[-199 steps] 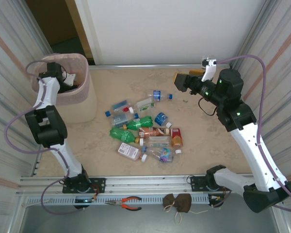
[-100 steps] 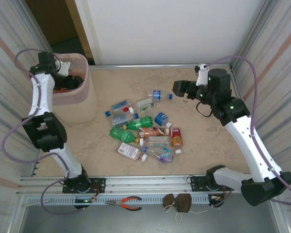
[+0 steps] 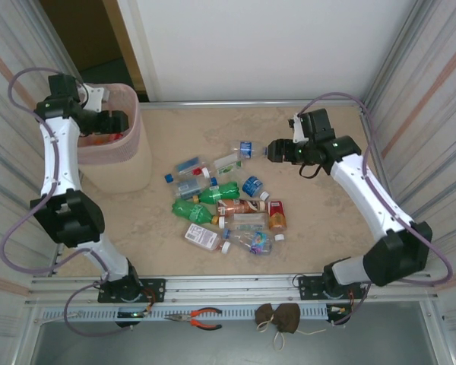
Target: Put the plastic bottles in the bin
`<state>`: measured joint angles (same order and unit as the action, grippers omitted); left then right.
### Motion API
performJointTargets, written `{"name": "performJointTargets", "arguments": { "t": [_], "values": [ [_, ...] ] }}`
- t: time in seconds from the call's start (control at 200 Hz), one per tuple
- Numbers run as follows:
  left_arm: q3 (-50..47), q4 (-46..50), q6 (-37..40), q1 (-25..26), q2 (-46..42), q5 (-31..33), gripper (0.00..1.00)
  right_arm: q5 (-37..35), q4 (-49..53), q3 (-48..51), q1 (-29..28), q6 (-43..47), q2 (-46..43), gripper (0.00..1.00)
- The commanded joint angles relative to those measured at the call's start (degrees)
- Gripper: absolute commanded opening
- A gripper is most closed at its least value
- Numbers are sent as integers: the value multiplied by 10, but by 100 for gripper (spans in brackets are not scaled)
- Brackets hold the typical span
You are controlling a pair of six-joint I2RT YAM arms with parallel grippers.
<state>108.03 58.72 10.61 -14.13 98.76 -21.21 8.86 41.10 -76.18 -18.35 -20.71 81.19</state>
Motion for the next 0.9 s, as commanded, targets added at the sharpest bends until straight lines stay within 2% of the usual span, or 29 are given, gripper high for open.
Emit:
{"name": "performJointTargets", "arguments": {
  "t": [0.0,0.075,0.175,0.331,0.611,0.897],
  "values": [
    [18,5,-19,2,-37,-34,80,16,-21,-7,26,-97,33,78],
    [13,0,-30,2,-50,-47,80,14,-72,9,37,-213,55,77],
    [1,-17,-45,2,-70,-59,80,-1,-81,-1,46,-370,95,78],
    [-12,-40,-67,2,-91,-87,80,10,-82,-34,57,-568,174,69],
    [-39,-64,-81,2,-116,-103,80,37,-91,-122,60,-726,324,66],
    [-42,-59,-75,3,-126,-98,80,52,-107,-186,57,-791,416,67]
  ]
}}
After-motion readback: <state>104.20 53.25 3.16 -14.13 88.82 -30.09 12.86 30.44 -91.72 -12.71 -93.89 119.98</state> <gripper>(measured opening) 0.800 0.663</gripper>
